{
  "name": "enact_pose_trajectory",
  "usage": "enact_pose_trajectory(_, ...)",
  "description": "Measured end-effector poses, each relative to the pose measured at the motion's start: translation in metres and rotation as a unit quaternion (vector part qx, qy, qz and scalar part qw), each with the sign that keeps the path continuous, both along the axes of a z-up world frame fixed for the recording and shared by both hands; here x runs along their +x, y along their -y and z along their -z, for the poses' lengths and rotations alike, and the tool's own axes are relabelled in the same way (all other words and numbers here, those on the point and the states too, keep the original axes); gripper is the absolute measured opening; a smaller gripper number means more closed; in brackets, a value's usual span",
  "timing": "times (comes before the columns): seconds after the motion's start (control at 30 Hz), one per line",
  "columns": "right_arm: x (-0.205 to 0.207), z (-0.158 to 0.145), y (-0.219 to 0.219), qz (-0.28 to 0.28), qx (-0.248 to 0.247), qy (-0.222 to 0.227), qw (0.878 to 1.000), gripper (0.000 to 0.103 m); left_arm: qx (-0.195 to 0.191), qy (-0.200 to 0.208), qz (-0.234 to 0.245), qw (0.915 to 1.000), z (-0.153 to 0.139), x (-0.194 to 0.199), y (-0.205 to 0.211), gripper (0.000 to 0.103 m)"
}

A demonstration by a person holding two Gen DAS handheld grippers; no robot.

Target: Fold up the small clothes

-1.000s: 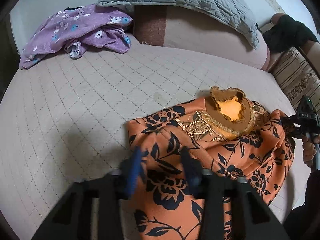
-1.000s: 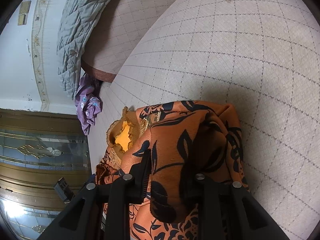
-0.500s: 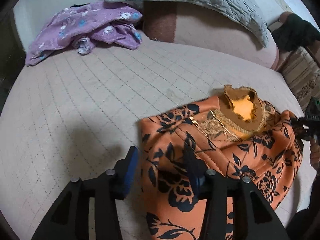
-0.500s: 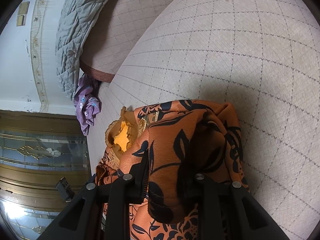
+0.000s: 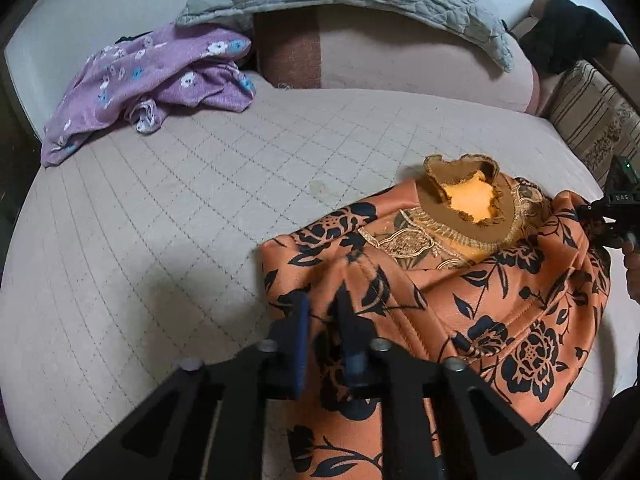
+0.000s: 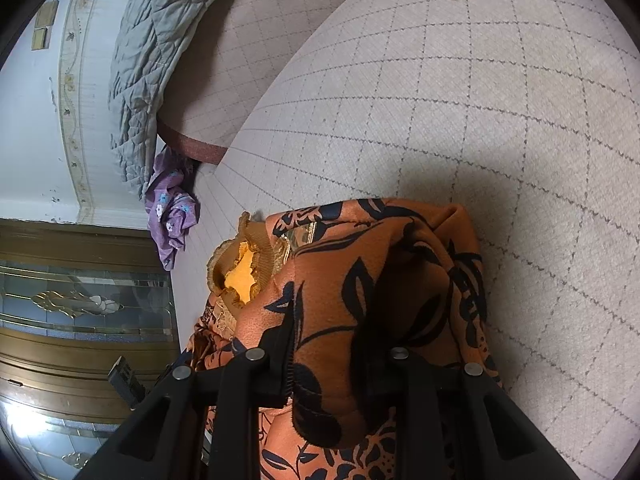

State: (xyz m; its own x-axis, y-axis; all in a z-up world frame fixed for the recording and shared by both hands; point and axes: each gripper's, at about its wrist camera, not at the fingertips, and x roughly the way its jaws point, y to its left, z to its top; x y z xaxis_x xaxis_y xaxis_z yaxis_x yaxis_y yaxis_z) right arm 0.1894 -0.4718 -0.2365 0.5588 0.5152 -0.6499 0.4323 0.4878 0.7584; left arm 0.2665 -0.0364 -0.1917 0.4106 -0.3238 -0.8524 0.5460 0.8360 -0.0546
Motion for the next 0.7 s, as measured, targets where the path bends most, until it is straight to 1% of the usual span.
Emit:
enact_pose_trajectory(0.1, -0.001, -0.002, 0.002, 0.002, 0.002, 0.005, 1.000, 0.027, -0.012, 0.008, 0.017, 0.9997, -0.006, -0.005, 0.000, 0.010)
enact_pose_trajectory(0.17, -0.002, -0.006, 0.003, 0.005, 0.003, 0.013, 1.000, 0.027, -0.007, 0.008, 0.026, 0.9996, -0.004, -0.005, 0.004, 0.010)
enact_pose_trajectory(0.27, -0.002, -0.008, 0.003, 0.005, 0.004, 0.016, 1.000, 0.027, 0.007, 0.000, 0.024, 0.9997, 0.003, -0.004, 0.007, 0.011)
enact_pose_trajectory(0.3, -0.002, -0.007, 0.003, 0.004, 0.003, 0.014, 1.000, 0.027, 0.009, -0.003, 0.028, 0.9996, 0.005, -0.004, 0.008, 0.017)
enact_pose_trajectory(0.33, -0.001, -0.007, 0.002, 0.004, 0.003, 0.011, 1.000, 0.027, 0.010, -0.010, 0.037, 0.9992, 0.007, -0.006, 0.009, 0.029)
enact_pose_trajectory(0.4, -0.001, -0.004, 0.002, 0.003, 0.004, 0.007, 1.000, 0.027, 0.012, -0.009, 0.051, 0.9986, 0.008, -0.010, 0.013, 0.040)
enact_pose_trajectory(0.43, 0.000, -0.004, 0.002, 0.003, 0.004, 0.006, 1.000, 0.027, 0.016, -0.004, 0.058, 0.9981, 0.008, -0.013, 0.016, 0.042)
enact_pose_trajectory(0.5, 0.000, -0.004, 0.002, 0.003, 0.004, 0.006, 1.000, 0.027, 0.028, 0.007, 0.065, 0.9974, 0.009, -0.017, 0.021, 0.042)
enact_pose_trajectory(0.57, 0.000, -0.004, 0.002, 0.002, 0.004, 0.005, 1.000, 0.027, 0.022, -0.001, 0.059, 0.9980, 0.010, -0.013, 0.020, 0.041)
enact_pose_trajectory(0.6, 0.000, -0.004, 0.002, 0.001, 0.004, 0.005, 1.000, 0.027, 0.017, -0.004, 0.053, 0.9985, 0.010, -0.010, 0.017, 0.035)
enact_pose_trajectory(0.63, 0.000, -0.004, 0.002, 0.000, 0.004, 0.005, 1.000, 0.027, 0.016, -0.004, 0.045, 0.9989, 0.009, -0.009, 0.014, 0.025)
enact_pose_trajectory(0.67, 0.000, -0.005, 0.002, -0.001, 0.004, 0.006, 1.000, 0.027, 0.012, -0.006, 0.034, 0.9993, 0.008, -0.006, 0.010, 0.020)
enact_pose_trajectory(0.7, -0.001, -0.006, 0.003, -0.002, 0.006, 0.008, 1.000, 0.027, 0.003, -0.008, 0.028, 0.9996, 0.006, -0.003, 0.006, 0.013)
